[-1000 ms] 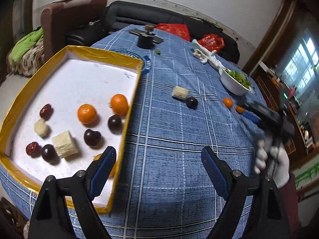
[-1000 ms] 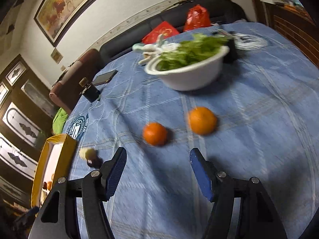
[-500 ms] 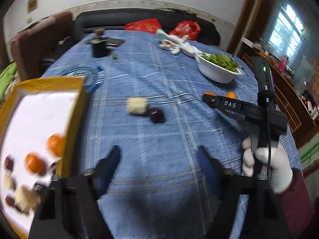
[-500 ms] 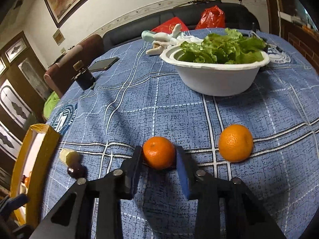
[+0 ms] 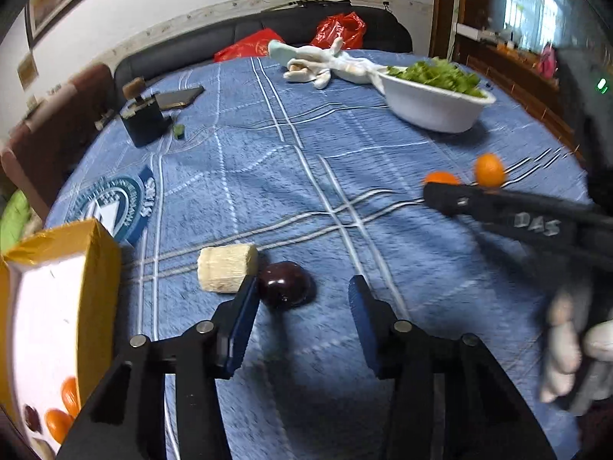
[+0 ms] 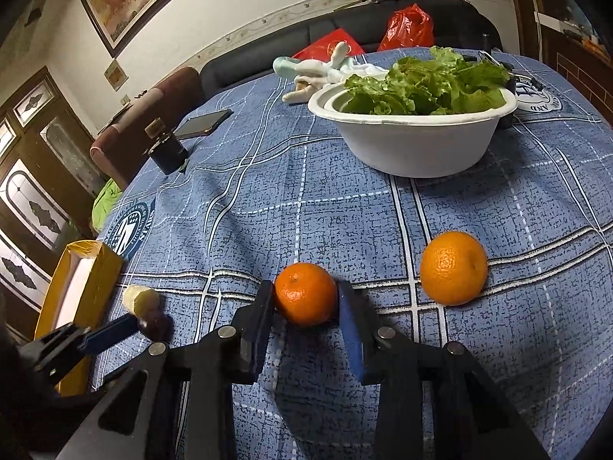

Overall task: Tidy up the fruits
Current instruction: 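Grasp the dark plum with the left tool while the right grasps the orange, then carry the plum and orange into the tray and open both tools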

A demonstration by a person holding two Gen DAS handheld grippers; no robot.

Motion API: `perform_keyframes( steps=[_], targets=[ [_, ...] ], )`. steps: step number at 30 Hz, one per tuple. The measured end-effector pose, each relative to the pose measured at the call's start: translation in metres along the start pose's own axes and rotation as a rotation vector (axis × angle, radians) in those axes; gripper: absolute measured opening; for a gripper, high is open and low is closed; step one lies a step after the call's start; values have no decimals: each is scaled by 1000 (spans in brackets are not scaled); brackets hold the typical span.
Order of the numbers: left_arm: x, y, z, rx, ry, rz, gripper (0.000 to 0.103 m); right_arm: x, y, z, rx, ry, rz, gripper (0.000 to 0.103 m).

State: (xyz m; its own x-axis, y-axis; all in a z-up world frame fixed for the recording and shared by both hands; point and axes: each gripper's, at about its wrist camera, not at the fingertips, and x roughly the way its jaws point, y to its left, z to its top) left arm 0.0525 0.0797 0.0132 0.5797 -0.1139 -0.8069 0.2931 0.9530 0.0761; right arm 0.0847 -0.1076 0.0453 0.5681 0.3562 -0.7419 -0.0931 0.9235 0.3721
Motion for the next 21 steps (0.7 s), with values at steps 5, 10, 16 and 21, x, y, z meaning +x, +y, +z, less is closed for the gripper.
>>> perform_keyframes(
  steps=[5,10,16,21],
  targets=[
    [15,14,3,-51,20,-34,52,0,0,0,0,0,1,37],
    [12,20,3,-94,14,-19,25,-1,0,0,2,-1,1,37],
    [0,27,-4,-164,-1,-53,25,-4,0,-1,1,-9,1,37],
    [-34,30,-16,-225,-49,-107,25,-13,2,0,4,-28,42,37]
  ],
)
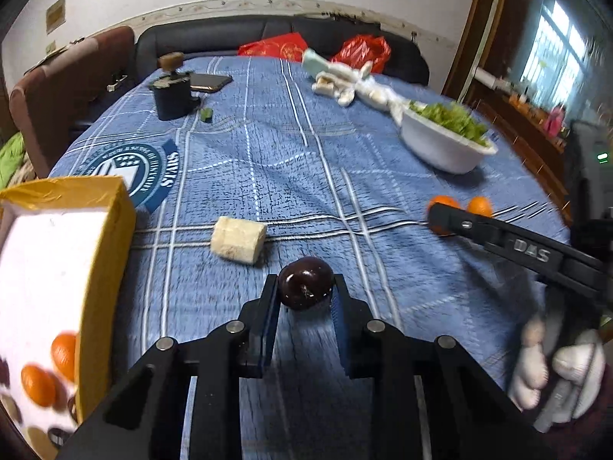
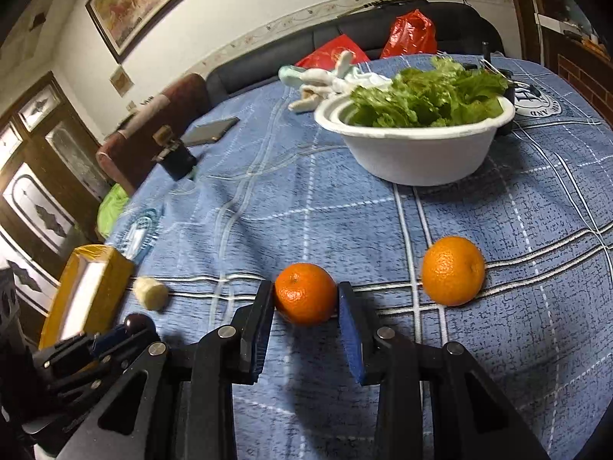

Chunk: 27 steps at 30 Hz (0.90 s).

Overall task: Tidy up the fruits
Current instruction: 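Carry the plum and orange into the tray and open both tools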

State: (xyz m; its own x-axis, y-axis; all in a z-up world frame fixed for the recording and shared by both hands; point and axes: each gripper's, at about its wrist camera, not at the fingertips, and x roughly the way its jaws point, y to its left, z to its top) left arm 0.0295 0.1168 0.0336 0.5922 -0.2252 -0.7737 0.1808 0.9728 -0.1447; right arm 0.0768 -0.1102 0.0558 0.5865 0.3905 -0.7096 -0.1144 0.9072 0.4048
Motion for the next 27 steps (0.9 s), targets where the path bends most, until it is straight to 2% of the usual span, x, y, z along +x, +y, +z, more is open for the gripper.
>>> perform_keyframes(
  steps=[3,7,10,14,21,24,27],
  targets=[
    [-35,9,-8,-43,-44,-31,25,-10,4,1,6,-13,68,37],
    [-84,36,-18,-104,-109,-22,25,-26,16,-5,7,-15,171,37],
    [-114,65,-22,-138,-132,25,25,-34,35,-12,-26,-15,175,37],
    [-143,115,-25,-162,-149,148,26,-42,73,-21,-94,-6,180,37],
    [-147,204,-29,-250,-99,251,26,-46,180,-21,-244,46,261,38],
    [-133,231,-33,-299,-64,244,26,-29,230,-22,-287,112,319,38],
    [-120,245,-39,-321,-38,232,26,0,274,-35,-351,163,316,38]
  ],
)
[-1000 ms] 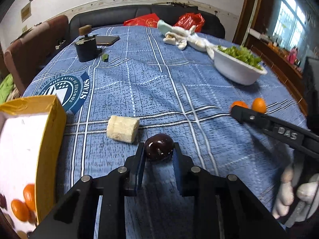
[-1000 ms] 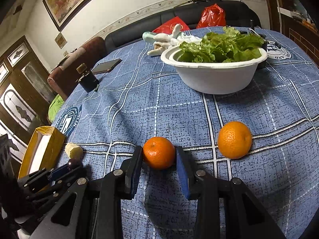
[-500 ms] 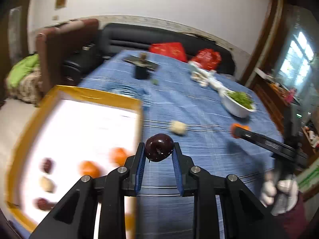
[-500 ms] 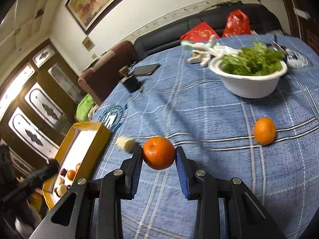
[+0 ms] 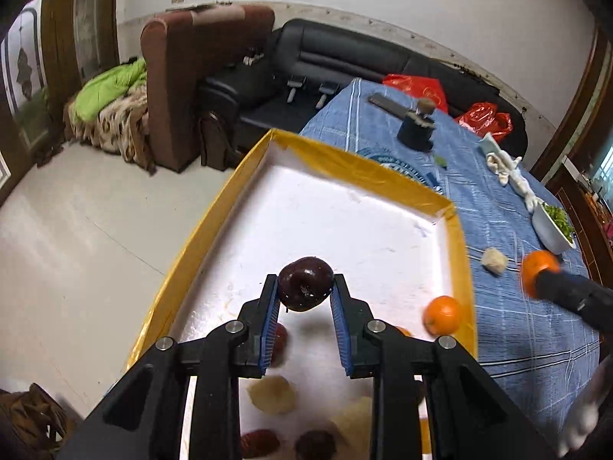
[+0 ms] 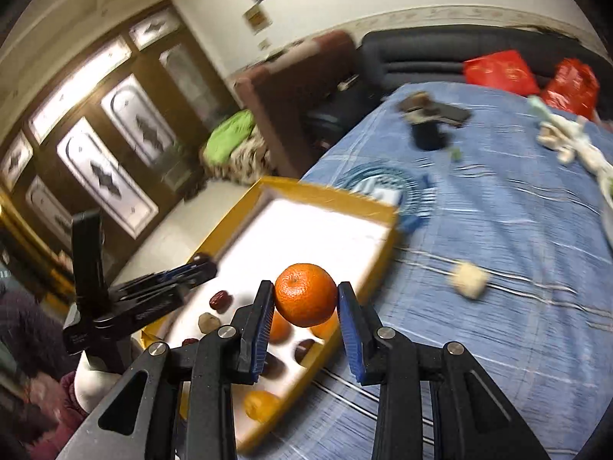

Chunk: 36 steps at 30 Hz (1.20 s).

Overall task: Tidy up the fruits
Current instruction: 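Carry the plum and orange into the tray and open both tools, then move the left tool to a white cylinder chunk while the right approaches the last orange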

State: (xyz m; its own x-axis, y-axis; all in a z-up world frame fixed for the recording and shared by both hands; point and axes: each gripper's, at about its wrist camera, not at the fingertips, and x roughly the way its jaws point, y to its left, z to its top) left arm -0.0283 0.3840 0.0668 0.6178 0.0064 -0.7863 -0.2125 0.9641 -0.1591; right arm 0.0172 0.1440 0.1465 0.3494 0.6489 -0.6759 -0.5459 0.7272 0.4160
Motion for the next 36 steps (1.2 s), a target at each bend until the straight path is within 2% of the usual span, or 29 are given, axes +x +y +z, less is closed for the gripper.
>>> perform_keyframes(
  steps=[4,10,12,15,16,18,19,20,24,25,28,33,36],
  targets=[
    [18,8,0,-17,48,-11,26,55,23,0,-39,75,-18,38],
    [22,20,0,-72,73,-43,29,110,34,-3,-85,140,-84,38],
    [21,24,-2,-90,71,-52,46,115,33,-4,-92,144,-93,38],
    [12,26,-4,-106,41,-60,59,119,33,-5,-94,146,-96,40],
    [8,27,-5,-114,33,-64,61,118,32,-6,-96,142,-98,43],
    [1,26,-6,-128,21,-77,67,111,33,-7,-101,129,-103,58],
    [-2,25,-7,-133,13,-81,67,107,33,-7,-101,120,-104,60],
    [-8,24,-8,-135,3,-80,68,103,33,-8,-100,113,-103,60],
    [-28,12,-11,-136,-20,-43,84,83,31,-11,-94,87,-101,60],
    [-35,6,-13,-136,-22,-35,86,78,31,-12,-89,82,-101,61],
    [-49,-11,-23,-129,-38,-66,87,59,22,-19,-62,60,-102,65],
    [-62,-52,-45,-83,-25,-77,87,26,-3,-38,-24,37,-131,66],
    [-69,-80,-56,-27,-38,-42,87,2,-24,-50,3,21,-166,66]
  ],
)
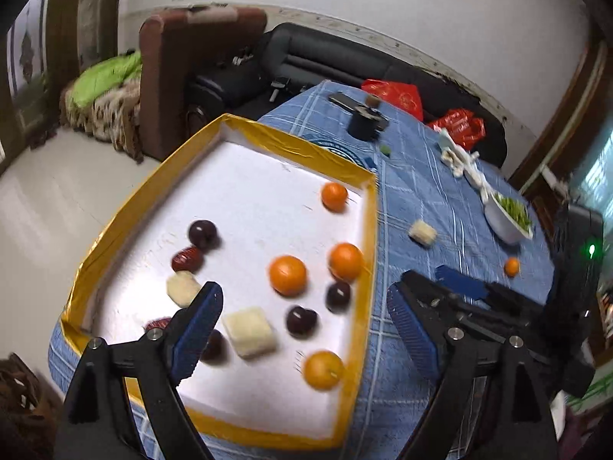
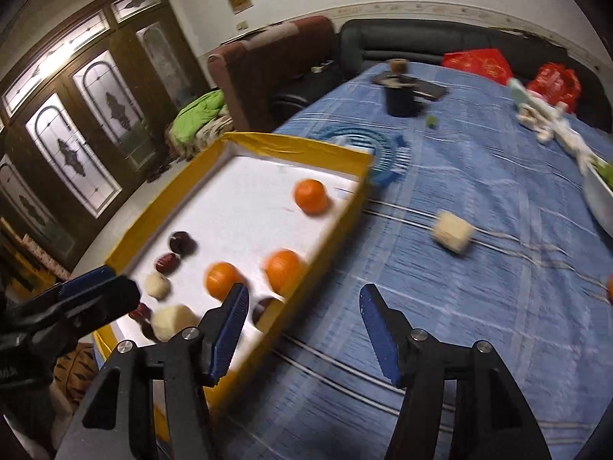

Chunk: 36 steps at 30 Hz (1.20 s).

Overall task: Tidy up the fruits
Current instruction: 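Move the left tool to a white cylinder chunk while the right approaches the last orange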

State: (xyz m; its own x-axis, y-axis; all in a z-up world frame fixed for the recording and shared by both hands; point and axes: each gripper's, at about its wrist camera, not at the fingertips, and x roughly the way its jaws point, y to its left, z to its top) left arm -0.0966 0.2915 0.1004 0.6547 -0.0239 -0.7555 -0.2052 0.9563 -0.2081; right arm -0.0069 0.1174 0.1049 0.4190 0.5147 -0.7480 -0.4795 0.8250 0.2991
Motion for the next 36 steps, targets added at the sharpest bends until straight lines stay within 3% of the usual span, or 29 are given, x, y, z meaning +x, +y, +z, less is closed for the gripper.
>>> perform_keyframes(
  steps=[5,9,19,31,36],
  targets=[
    [-18,-45,-21,135,-80,118,87,-34,-44,-20,70,-31,-59,68],
    [-29,-67,-30,198,-106,142,87,-60,-78,-33,131,-62,-93,69],
    [-32,-99,-41,263,-91,148,87,-107,-146,-62,245,-119,-158,72],
    [-13,-122,-44,312,-46,142,87,-120,-202,-74,351,-142,-194,72],
    [6,-126,-45,304,17,81,87,-122,-226,-76,396,-155,-215,72]
  ],
)
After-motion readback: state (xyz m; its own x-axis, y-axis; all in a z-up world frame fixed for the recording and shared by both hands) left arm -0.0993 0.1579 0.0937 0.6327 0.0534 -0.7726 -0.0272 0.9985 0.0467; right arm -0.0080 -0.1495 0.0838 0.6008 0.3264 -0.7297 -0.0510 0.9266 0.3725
